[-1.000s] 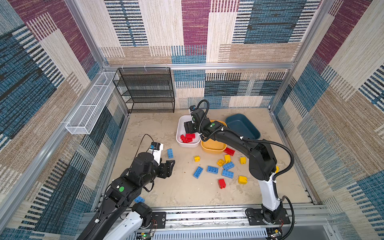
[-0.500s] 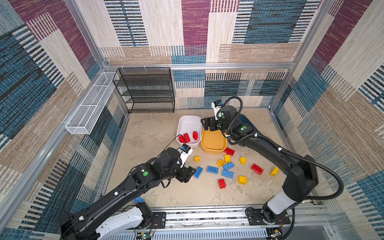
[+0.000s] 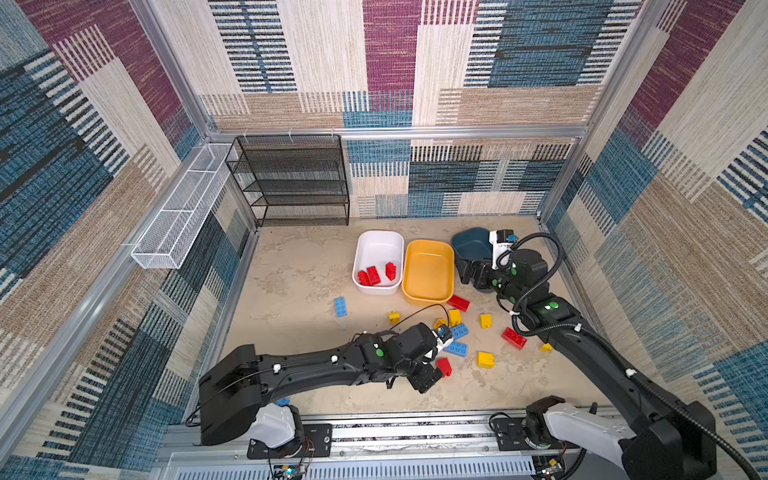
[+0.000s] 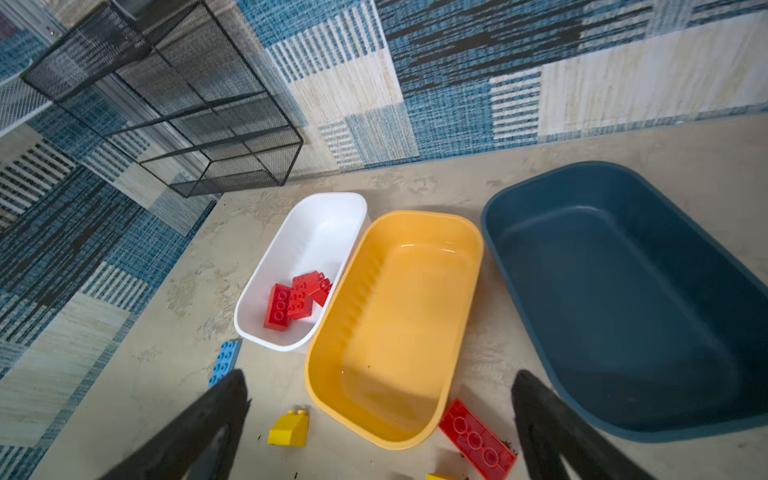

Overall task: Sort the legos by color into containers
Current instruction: 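Grasp a red brick with the left gripper while the right nears the teal tub, then carry the red brick into the white tub while the right gripper lowers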

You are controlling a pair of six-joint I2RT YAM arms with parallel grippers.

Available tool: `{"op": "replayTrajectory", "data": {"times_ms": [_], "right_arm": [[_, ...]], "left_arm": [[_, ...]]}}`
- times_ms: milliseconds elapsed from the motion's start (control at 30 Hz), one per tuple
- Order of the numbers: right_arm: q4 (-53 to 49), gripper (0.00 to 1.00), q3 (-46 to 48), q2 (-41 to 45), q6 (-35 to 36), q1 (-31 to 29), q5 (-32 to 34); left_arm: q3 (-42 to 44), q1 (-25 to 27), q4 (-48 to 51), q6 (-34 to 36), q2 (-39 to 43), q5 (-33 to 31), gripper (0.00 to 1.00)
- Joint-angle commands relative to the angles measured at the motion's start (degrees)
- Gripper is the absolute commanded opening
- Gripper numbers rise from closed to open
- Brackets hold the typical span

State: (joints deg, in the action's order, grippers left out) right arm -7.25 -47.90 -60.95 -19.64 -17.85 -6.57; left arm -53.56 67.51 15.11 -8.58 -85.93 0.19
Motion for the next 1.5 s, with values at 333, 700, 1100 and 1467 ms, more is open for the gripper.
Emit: {"op": "replayTrajectory", "data": {"times_ms": [333,700,1100,1467], "right_arm": [[0.4,1.00,1.6,7.6,-0.5,2.6,-3.5],[-1.5,0.99,2.2,10.3,0.7,2.6,-5.2],[-1.9,1.00,5.7,12.1,0.7,2.6,-7.1],[-0.7,0.99,12.3,13.6,-1.0,2.6,-7.9]], "left_arm": [[-5.8,1.0,-10.0,7.2,-15.7,2.2,0.72],[-6.4,1.0,-11.8,6.9,-19.2,0.2,0.39],[-4.4,-0.5,-9.6,6.7,-6.8,-7.0,0.29],[-15.7,-24.6,2.3,-0.7,0.1,-6.9,0.31]]}}
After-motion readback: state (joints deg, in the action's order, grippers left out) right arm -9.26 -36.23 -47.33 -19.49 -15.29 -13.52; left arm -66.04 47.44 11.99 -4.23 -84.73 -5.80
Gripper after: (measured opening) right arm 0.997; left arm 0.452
